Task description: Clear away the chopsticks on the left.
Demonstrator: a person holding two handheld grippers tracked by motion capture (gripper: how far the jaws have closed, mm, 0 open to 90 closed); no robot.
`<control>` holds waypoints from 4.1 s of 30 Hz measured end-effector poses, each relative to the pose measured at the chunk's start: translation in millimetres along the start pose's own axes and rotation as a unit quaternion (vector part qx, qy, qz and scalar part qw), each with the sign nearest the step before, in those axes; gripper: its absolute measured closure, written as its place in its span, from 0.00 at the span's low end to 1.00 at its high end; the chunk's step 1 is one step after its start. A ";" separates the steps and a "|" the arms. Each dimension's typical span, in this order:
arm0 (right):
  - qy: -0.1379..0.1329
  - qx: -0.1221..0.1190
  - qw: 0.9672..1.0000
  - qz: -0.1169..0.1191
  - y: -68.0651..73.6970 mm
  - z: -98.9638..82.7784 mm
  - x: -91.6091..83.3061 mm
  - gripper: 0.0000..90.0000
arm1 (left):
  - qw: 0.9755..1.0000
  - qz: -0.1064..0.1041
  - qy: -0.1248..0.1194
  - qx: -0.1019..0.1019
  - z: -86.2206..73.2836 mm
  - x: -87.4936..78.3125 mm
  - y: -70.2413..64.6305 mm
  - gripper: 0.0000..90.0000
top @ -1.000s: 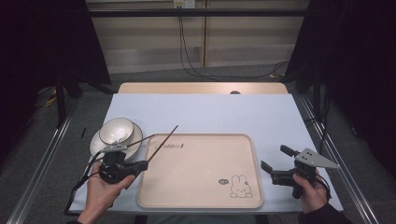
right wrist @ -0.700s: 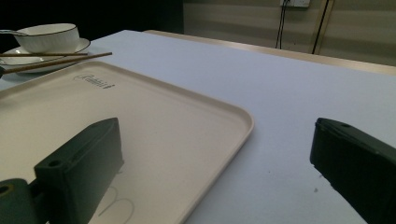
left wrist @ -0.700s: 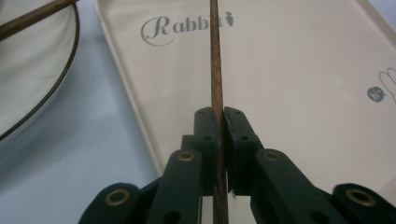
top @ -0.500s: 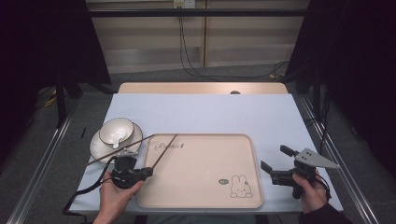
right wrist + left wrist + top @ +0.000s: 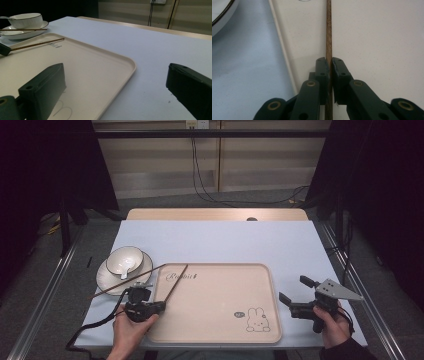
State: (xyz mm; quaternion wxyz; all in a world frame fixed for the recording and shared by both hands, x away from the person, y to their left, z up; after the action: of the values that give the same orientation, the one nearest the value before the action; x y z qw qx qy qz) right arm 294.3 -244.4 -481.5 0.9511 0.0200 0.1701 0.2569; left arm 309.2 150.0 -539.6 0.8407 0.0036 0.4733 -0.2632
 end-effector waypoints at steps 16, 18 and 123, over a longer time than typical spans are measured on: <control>0.002 0.001 1.000 0.003 1.0 -0.4 -0.1 0.02 | 0.999 -0.022 -0.025 0.034 7.2 -4.9 -2.6 0.72; 0.000 0.001 1.000 0.003 0.8 -0.1 -0.1 0.02 | 0.998 -0.021 -0.037 0.054 10.1 -8.6 -2.5 0.65; 0.001 0.001 1.000 0.000 0.0 -0.3 0.4 0.02 | 0.963 -0.050 -0.024 0.265 23.4 -44.4 138.0 0.94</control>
State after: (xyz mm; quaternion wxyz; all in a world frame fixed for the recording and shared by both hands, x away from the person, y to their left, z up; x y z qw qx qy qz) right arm 294.6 -244.2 -481.8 0.9510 0.0211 0.1710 0.2565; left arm 371.0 282.4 -524.8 0.8064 0.1960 0.3662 -0.4210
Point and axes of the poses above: each handheld gripper's, and its own axes: x roughly forward along the jaws, z roughly out of its top, y roughly to its left, the point moved 10 cm from there along x, roughly forward along the jaws, and after that the axes turned 3 degrees about x, right-handed, at the moved point
